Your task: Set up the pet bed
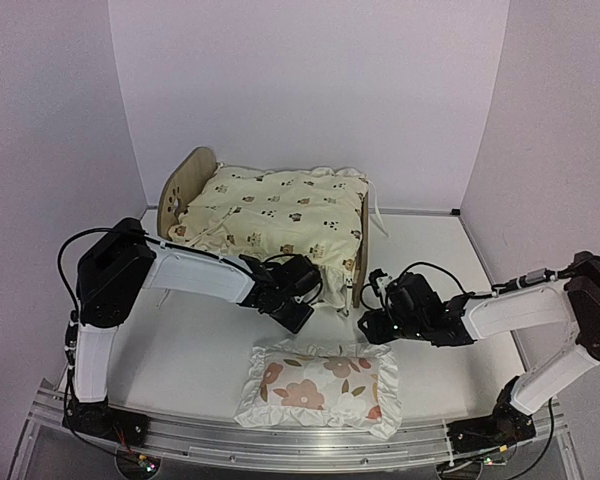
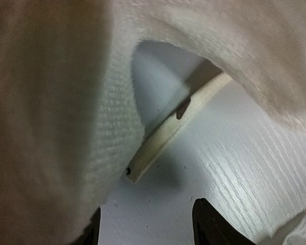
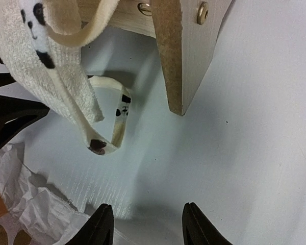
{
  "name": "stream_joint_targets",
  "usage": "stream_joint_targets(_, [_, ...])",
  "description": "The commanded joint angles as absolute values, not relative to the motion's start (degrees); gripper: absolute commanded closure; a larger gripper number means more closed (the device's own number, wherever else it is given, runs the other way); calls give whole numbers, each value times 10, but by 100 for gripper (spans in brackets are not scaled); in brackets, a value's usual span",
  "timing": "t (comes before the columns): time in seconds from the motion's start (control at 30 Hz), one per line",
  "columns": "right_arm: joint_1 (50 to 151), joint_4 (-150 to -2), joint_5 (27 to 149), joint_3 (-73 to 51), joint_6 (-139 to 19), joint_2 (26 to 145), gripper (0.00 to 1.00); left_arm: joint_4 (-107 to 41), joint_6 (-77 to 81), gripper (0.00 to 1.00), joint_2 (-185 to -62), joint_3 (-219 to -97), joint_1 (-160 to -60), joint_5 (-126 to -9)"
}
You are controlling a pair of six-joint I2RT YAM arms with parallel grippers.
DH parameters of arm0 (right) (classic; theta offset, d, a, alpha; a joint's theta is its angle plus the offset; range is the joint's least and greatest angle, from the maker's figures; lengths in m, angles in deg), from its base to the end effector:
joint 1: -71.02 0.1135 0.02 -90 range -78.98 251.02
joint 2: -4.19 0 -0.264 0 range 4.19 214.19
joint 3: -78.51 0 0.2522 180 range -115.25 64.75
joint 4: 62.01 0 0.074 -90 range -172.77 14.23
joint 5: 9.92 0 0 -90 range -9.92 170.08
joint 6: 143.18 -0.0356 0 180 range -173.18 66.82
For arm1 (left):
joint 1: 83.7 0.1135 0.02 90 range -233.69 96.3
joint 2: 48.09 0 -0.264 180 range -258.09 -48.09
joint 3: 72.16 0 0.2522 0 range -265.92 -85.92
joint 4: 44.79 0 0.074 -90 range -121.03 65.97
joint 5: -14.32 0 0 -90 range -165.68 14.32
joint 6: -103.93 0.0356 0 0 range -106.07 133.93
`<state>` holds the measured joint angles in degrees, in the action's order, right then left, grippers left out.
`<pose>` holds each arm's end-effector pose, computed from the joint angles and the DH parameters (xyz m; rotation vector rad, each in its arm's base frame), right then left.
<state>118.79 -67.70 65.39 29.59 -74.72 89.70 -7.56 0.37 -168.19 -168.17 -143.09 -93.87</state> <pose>0.1963 0.2028 0.1534 -0.3939 2.2681 0.3343 0.2307 -0.3682 0.1444 0.8986 2.3942 -0.0594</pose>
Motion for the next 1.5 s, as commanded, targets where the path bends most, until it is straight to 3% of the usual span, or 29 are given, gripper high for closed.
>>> stream_joint_targets(0.0, [1190, -685, 644, 303, -751, 866, 53, -109, 3, 37, -1702, -1719, -1413, -924])
stream_joint_targets(0.63, [1191, -686, 660, 308, -753, 857, 54, -172, -15, 54, -1725, -1686, -1369, -866])
stream_joint_targets(0.73, [1191, -686, 662, 307, -753, 857, 54, -178, -18, 63, -1725, -1678, -1366, -864])
stream_joint_targets(0.8, [1191, -686, 663, 306, -752, 858, 55, -182, -17, 76, -1723, -1674, -1366, -864])
stream_joint_targets(0.87, [1191, -686, 662, 306, -752, 858, 55, -185, -15, 98, -1719, -1671, -1366, -861])
stream_joint_targets(0.9, [1192, -686, 659, 306, -751, 859, 55, -188, -14, 100, -1715, -1668, -1366, -858])
stream_joint_targets(1.47, [1211, -716, 622, 241, -741, 916, 57, -166, -37, 100, -1488, -1661, -1367, -759])
